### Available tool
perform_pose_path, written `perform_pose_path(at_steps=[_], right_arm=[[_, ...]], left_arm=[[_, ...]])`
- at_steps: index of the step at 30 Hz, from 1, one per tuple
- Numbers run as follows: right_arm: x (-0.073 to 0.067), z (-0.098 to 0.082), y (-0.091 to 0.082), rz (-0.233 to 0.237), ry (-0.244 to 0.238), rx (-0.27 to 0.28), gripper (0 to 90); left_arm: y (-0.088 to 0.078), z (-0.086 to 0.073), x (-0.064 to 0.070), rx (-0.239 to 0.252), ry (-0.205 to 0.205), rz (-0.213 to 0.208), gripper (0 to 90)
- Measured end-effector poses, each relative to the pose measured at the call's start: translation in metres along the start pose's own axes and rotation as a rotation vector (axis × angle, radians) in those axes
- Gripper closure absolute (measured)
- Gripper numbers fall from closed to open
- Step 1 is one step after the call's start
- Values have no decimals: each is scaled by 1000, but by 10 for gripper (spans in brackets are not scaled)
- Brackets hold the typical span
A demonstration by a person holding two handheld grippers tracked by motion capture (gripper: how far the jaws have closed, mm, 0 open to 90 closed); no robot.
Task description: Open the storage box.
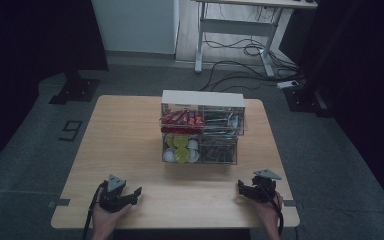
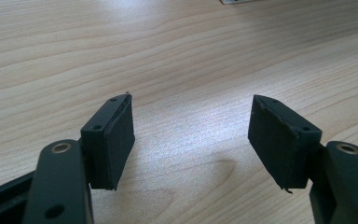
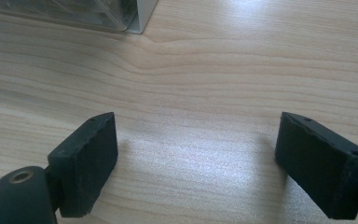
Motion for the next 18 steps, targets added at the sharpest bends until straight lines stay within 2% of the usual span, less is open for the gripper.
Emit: perform_pose_path(at_steps=[10,16,18], right_arm=[[0,-1,-2,-31,26,4,152],[-1,-1,-4,-23,19,16,216],[0,-1,-4,-22,32,23,242]], left_arm=[[-2,1,1,3,0,2,314],[-3,1,0,3,-3,6,313],[-4,2,-1,8,-5,6,313]])
Point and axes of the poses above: each handheld gripper's, and its own axes: y roughly forward along the jaws, z roughly out of its top, x roughly to its right, the point moved 9 cm from there along y, roughly forward along the jaws, and after that the axes turned 1 degree about x, right-handed, at the moved point
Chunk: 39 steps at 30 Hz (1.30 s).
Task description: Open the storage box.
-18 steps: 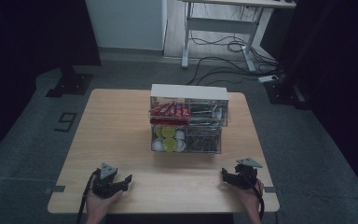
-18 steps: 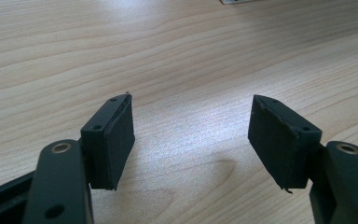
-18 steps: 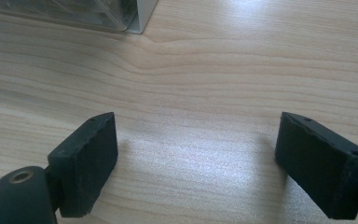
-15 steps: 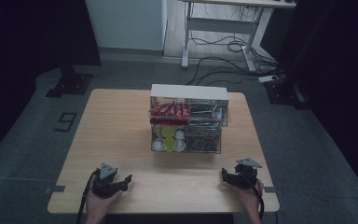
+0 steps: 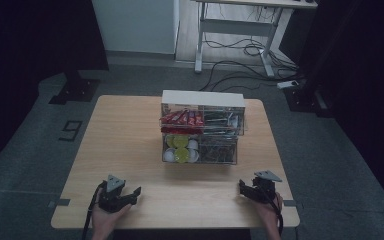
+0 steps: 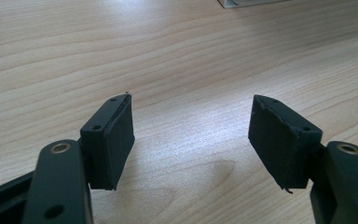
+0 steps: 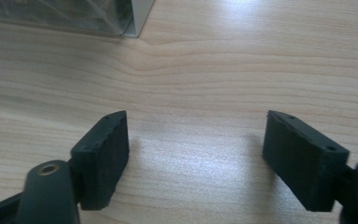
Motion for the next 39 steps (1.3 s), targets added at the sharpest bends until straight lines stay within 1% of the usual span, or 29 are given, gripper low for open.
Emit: perform_pose_path(at_steps=[2,3,4,5,8,9,12,13,16,19,20,21,24,27,28,29,32,33,36,39], right_arm=[[2,1,-1,9,18,8,273],[4,2,-4,24,42,23,319],[4,2,-4,24,42,23,319],[5,3,-5,30,47,32,338],[6,9,-11,50,66,68,385],[6,12,-15,58,71,88,407],[5,15,-18,66,77,102,424],[5,18,-21,73,82,120,442],[5,20,-24,77,82,131,465],[3,25,-30,90,84,153,512],[3,25,-30,90,84,153,512],[0,28,-33,103,87,166,529],[-2,32,-38,111,83,179,545],[-9,40,-47,146,84,211,579],[-9,40,-47,146,84,211,579],[-12,43,-51,158,81,220,592],[-16,46,-55,167,74,235,600],[-19,49,-59,177,68,246,601],[-23,52,-63,182,62,250,601],[-29,58,-69,196,49,268,601]], left_arm=[[-1,1,-1,5,-2,3,313],[-2,1,-2,7,-5,4,313],[-2,1,-2,8,-7,4,313],[-2,1,-2,7,-7,2,313],[-4,1,-4,8,-12,4,311],[-4,2,-5,13,-17,3,312],[-5,2,-7,14,-20,5,312],[-5,2,-7,16,-21,5,312],[-5,2,-6,16,-19,6,313],[-5,2,-5,14,-19,-3,313],[-5,2,-5,14,-19,-3,313],[-5,2,-5,15,-22,-3,313],[-5,2,-5,14,-22,-4,313],[-5,2,-5,15,-24,-6,313],[-5,2,-5,15,-25,-5,313],[-5,1,-4,13,-23,-9,313],[-4,1,-3,8,-20,-10,313],[-3,0,-3,9,-21,-10,313],[-1,-1,-3,0,-20,-8,314],[1,-2,-1,-5,-17,-9,314]])
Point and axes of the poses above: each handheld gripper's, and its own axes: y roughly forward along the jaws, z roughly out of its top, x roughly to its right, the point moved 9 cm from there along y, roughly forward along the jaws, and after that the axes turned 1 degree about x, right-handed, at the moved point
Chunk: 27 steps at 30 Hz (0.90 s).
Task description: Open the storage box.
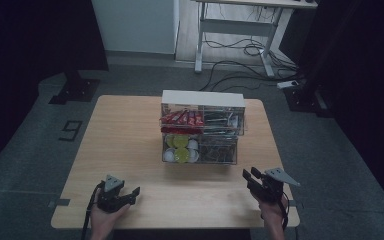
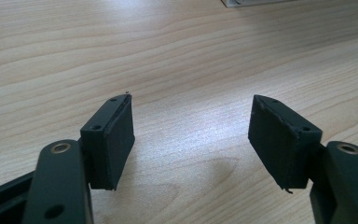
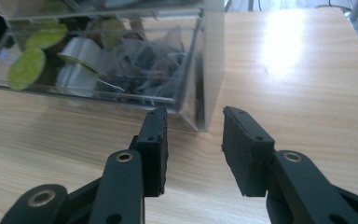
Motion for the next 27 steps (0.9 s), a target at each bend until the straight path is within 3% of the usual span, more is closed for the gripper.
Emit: perform_pose_path(at_steps=[12,27], right_arm=[[-13,12,-6,46,-4,27,667],[-46,23,14,117,-69,19,793]], left_arm=[[5,-3,3,-19,5,-6,314],[5,-4,2,-18,1,-6,314]])
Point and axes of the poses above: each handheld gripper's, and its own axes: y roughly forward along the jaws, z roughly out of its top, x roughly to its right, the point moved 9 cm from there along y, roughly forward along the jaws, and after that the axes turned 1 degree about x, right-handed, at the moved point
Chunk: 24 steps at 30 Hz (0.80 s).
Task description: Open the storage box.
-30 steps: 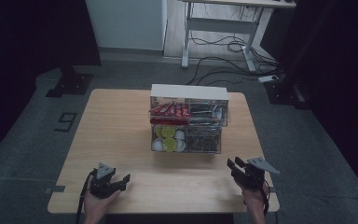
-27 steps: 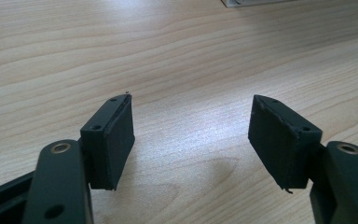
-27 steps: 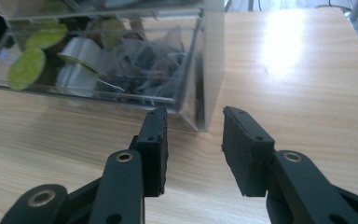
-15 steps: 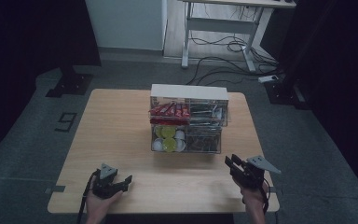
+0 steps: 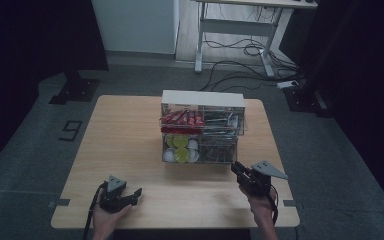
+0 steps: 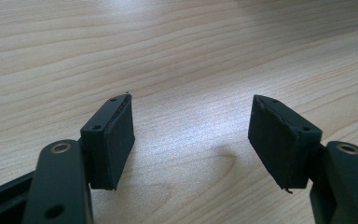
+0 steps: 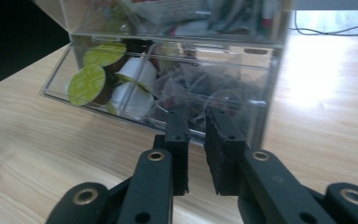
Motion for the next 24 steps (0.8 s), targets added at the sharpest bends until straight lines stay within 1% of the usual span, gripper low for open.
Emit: perform_pose_path(at_steps=[1,2,3,6,9,11,12,13,14,17,18,19,24], right_arm=[[-5,2,5,9,-15,-6,807],[-5,2,5,9,-15,-6,807],[-9,3,9,16,-25,-8,819],[-13,2,14,24,-28,-14,832],[-17,-1,19,39,-20,-25,851],[-21,-1,27,60,-8,-31,873],[-21,-1,27,60,-8,-31,873],[-24,0,32,73,-9,-32,884],[-24,0,32,73,-9,-32,884],[-32,0,41,97,-11,-37,892],[-32,0,41,97,-11,-37,892],[-35,-3,44,107,-12,-46,893],[-35,-9,45,116,-4,-53,893]], left_arm=[[0,0,0,-1,0,1,313],[0,0,0,-1,0,1,313],[0,-1,0,-2,0,-3,313],[0,-1,2,-8,2,-7,312],[0,0,2,-1,2,-7,312],[-1,0,1,1,-2,-8,313],[-1,0,1,1,-2,-8,312],[-2,0,1,3,-4,-6,312],[-2,1,0,6,-6,-5,312],[-2,0,-1,3,-7,-4,313],[-2,0,-1,3,-7,-4,313],[-2,0,-1,4,-7,-3,313],[-2,0,1,4,-4,-8,313]])
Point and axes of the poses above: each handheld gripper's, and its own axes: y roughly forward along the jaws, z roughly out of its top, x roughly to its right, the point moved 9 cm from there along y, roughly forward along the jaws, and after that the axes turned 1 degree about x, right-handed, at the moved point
